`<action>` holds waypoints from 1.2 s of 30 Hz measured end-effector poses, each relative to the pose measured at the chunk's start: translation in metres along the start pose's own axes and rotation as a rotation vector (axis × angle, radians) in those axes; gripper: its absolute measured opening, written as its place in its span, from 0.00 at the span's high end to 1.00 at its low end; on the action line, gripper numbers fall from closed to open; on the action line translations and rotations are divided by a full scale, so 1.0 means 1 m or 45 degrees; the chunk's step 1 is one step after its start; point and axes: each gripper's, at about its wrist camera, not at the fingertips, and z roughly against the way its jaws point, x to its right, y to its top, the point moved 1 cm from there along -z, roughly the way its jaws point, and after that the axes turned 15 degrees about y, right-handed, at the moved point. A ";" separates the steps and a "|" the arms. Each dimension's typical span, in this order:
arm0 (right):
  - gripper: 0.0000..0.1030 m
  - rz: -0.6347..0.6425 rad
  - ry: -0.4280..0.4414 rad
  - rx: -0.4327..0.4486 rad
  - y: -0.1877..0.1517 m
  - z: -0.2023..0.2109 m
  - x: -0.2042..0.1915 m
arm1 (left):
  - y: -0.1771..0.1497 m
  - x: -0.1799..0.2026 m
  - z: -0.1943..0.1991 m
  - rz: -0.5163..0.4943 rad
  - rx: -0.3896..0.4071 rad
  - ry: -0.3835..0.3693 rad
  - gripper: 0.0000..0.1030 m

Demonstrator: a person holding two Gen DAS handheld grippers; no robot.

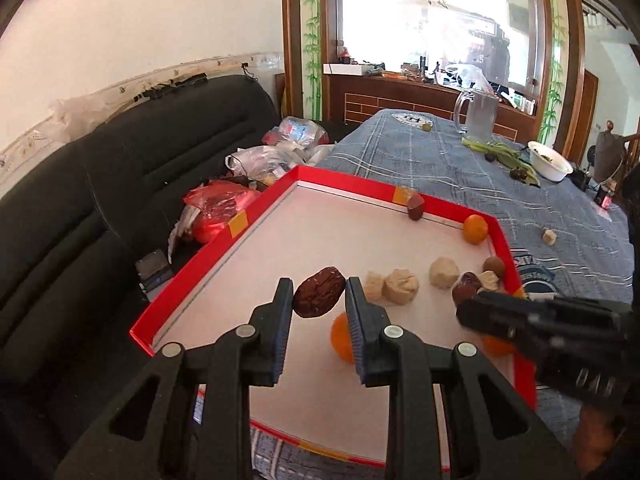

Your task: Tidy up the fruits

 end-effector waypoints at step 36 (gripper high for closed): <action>0.42 0.038 -0.213 0.489 -0.019 0.155 0.002 | 0.012 0.009 0.092 0.170 0.202 0.236 0.00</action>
